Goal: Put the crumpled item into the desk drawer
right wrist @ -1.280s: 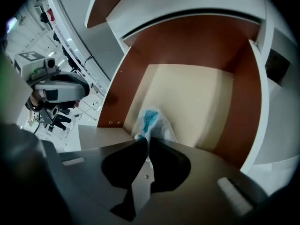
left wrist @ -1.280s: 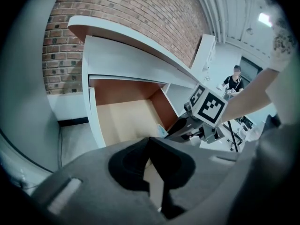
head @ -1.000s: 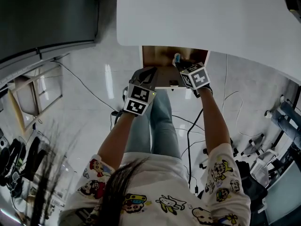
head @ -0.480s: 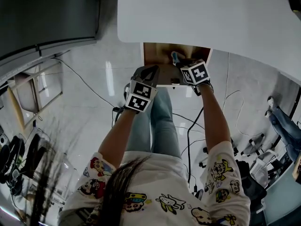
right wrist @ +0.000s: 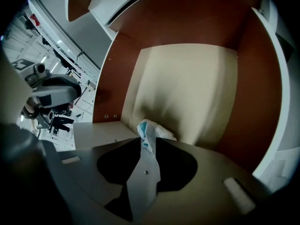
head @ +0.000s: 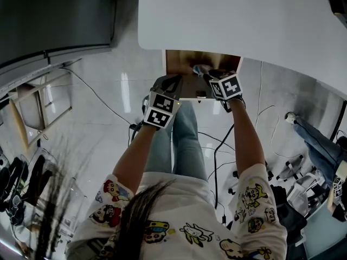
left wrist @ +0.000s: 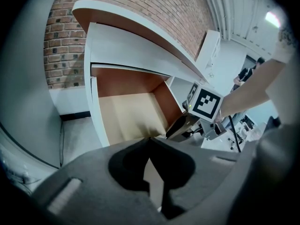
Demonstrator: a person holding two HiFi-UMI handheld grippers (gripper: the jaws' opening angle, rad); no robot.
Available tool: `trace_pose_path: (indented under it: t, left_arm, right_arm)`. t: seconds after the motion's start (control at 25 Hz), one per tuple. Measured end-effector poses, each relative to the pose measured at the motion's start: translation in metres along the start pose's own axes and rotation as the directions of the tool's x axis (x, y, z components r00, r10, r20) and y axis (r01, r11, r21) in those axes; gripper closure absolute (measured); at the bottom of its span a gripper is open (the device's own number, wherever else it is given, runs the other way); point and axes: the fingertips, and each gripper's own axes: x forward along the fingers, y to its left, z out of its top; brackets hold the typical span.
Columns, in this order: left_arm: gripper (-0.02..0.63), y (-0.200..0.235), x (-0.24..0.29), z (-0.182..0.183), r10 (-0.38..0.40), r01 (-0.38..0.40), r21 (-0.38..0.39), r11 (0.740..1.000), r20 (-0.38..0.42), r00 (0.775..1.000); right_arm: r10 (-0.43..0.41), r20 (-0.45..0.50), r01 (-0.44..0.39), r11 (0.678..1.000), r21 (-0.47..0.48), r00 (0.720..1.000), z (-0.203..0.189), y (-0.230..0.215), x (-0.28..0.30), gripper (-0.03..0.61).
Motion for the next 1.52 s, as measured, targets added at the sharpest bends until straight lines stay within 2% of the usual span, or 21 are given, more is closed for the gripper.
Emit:
trace_pose_path:
  t: [0.28, 0.56, 0.76, 0.92, 1.04, 1.16, 1.36, 1.52]
  left_arm:
    - [0.614, 0.001, -0.021, 0.021, 0.019, -0.019, 0.013, 1.0, 0.023, 1.0]
    - [0.614, -0.005, -0.061, 0.07, 0.045, -0.049, 0.038, 0.998, 0.094, 0.995]
    - [0.614, -0.016, -0.098, 0.106, 0.063, -0.072, 0.053, 0.996, 0.146, 0.987]
    - [0.614, -0.019, -0.131, 0.134, 0.093, -0.101, 0.029, 0.994, 0.207, 0.974]
    - [0.614, -0.028, -0.158, 0.153, 0.098, -0.106, 0.017, 0.994, 0.246, 0.964]
    - [0.614, -0.037, -0.183, 0.172, 0.093, -0.106, 0.033, 0.994, 0.279, 0.956]
    - [0.614, -0.052, -0.221, 0.212, 0.072, -0.108, 0.084, 0.991, 0.358, 0.931]
    - [0.614, -0.069, -0.25, 0.24, 0.052, -0.115, 0.125, 0.986, 0.417, 0.907]
  right_arm:
    - [-0.012, 0.047, 0.011, 1.0, 0.012, 0.999, 0.007, 0.009, -0.035, 0.465]
    - [-0.027, 0.195, 0.026, 1.0, 0.008, 0.98, 0.039, 0.036, -0.108, 0.465]
    - [-0.04, 0.325, 0.046, 0.999, -0.01, 0.945, 0.067, 0.063, -0.176, 0.465]
    - [-0.063, 0.436, 0.079, 0.997, -0.017, 0.898, 0.084, 0.082, -0.227, 0.468]
    - [-0.087, 0.512, 0.11, 0.994, -0.014, 0.854, 0.093, 0.095, -0.267, 0.472]
    - [-0.111, 0.6, 0.146, 0.989, -0.009, 0.792, 0.104, 0.107, -0.312, 0.479]
    - [-0.154, 0.764, 0.203, 0.979, 0.032, 0.626, 0.119, 0.123, -0.397, 0.486]
    - [-0.164, 0.85, 0.219, 0.974, 0.059, 0.501, 0.12, 0.136, -0.455, 0.508]
